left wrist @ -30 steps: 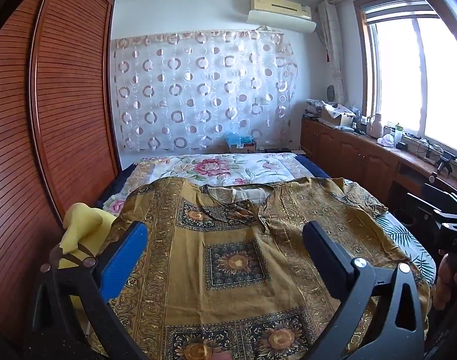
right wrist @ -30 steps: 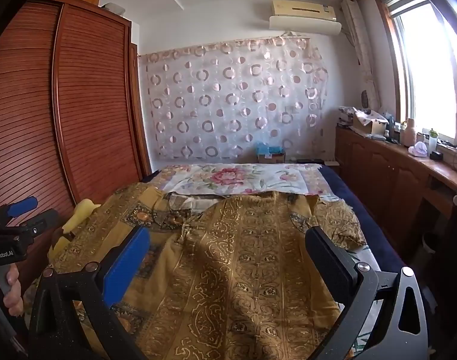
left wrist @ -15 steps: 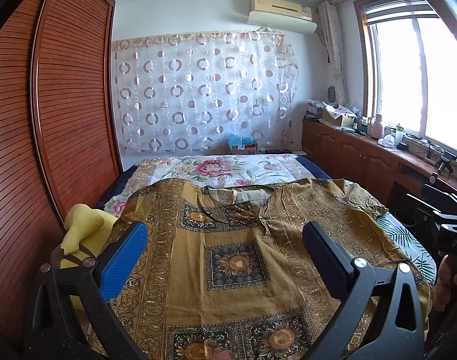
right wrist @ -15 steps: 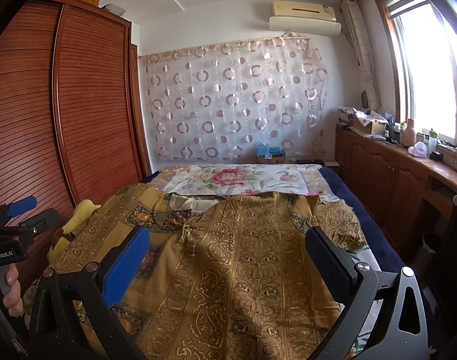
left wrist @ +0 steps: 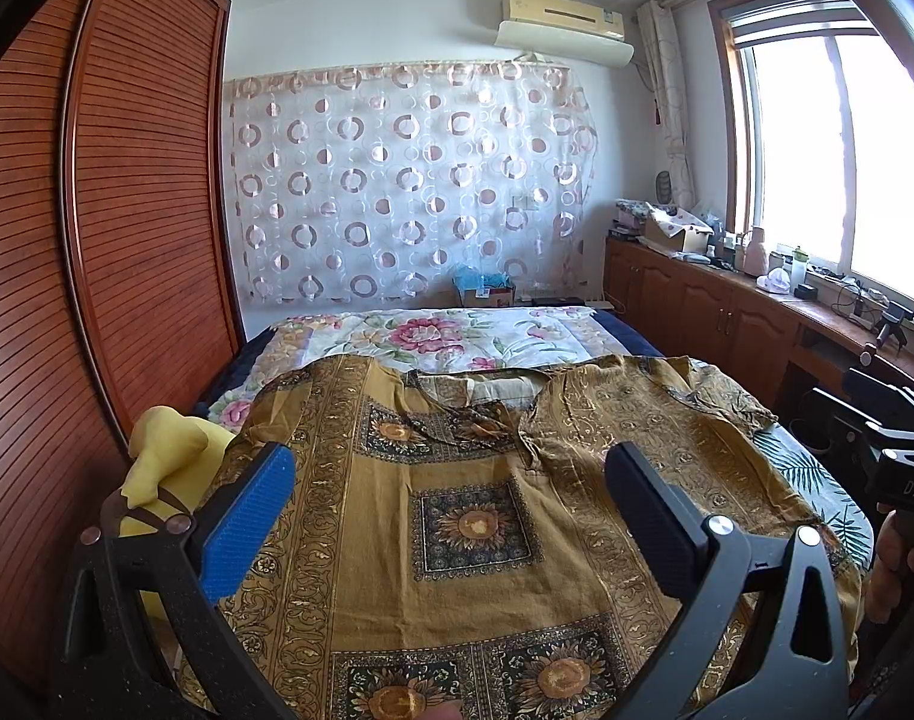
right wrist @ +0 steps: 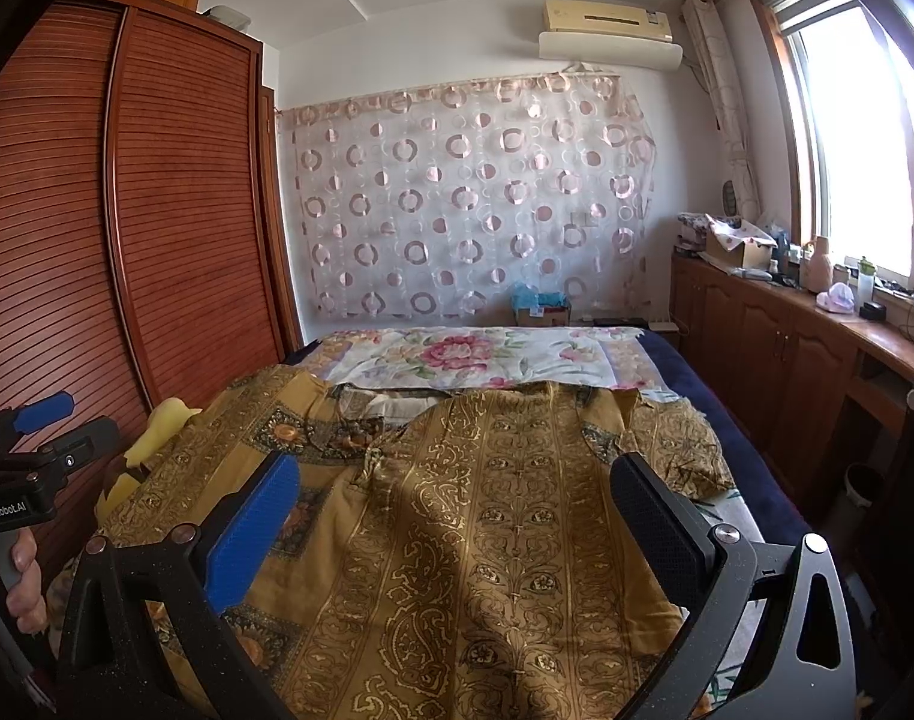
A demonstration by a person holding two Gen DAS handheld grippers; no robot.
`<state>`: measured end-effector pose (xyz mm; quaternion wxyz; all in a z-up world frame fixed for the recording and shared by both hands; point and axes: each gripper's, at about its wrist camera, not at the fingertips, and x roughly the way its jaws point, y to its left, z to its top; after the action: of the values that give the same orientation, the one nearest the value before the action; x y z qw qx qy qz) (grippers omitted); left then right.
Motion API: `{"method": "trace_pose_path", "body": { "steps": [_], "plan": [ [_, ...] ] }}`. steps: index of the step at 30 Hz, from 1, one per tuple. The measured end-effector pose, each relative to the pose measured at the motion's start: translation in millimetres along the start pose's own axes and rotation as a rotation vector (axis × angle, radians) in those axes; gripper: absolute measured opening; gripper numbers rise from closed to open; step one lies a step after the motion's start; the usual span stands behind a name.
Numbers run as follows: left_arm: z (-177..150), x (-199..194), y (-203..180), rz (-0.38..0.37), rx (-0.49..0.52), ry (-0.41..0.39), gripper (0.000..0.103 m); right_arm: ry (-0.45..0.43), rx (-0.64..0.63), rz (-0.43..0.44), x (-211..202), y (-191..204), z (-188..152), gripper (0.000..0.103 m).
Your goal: Fold small clothes
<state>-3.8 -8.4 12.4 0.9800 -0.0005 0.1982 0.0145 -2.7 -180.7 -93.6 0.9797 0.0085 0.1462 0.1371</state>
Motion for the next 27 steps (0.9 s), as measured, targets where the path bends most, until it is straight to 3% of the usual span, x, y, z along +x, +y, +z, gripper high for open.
{"method": "trace_pose_path", "body": {
  "steps": [27],
  "plan": [
    [-1.3, 0.9, 0.2, 0.003, 0.001, -0.003, 0.103, -0.003, 0.000, -0.001, -0.1, 0.9, 0.8, 0.103]
  ]
}}
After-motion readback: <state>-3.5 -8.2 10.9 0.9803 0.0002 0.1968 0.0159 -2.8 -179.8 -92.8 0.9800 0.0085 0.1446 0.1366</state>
